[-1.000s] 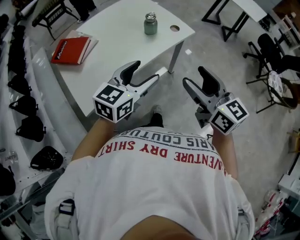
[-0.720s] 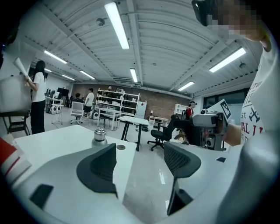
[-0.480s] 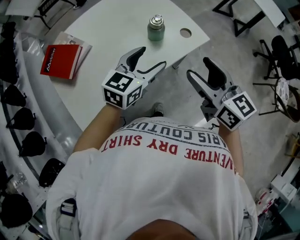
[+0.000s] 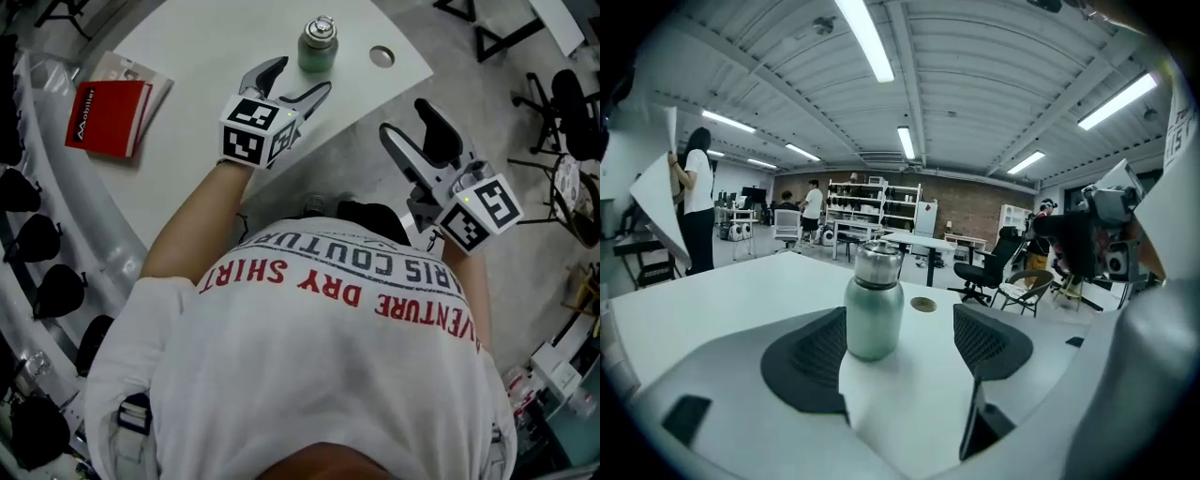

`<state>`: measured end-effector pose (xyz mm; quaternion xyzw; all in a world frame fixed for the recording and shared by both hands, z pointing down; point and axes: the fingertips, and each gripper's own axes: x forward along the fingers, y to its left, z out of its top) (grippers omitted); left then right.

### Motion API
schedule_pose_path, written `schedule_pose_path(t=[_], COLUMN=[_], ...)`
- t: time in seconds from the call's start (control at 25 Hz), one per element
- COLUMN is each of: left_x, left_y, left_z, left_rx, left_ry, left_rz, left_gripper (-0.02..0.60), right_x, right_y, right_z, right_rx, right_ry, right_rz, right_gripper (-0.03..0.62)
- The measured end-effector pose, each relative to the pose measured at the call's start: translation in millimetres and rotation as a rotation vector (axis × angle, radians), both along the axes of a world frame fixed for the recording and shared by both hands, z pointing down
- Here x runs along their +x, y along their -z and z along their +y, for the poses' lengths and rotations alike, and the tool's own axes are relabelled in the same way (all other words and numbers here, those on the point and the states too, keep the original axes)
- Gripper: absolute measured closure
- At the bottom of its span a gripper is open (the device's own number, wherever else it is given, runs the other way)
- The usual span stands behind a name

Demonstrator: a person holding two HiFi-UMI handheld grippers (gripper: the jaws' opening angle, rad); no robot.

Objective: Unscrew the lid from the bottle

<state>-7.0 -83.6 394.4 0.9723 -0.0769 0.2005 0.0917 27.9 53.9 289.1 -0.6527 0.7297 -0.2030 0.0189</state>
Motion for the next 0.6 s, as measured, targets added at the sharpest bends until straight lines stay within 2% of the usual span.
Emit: schedule_pose_path(t=[0.16,0.6], left_x=[12,39], left_y=[-18,-37], left_z=[-18,-37], left_rx=[0.002,0.028], left_ry=[0.049,0.076], left_rz=[-0.020,-0.042], left_gripper=[0.227,0.224], right_x=[1,18], right_y=[-5,-21], right_z=[-7,-46], right_rx=[-0.004,-0.030], right_ry=[0.029,0.151], right_rz=[-0.011,-0.026], right_gripper=[0.286,0.286])
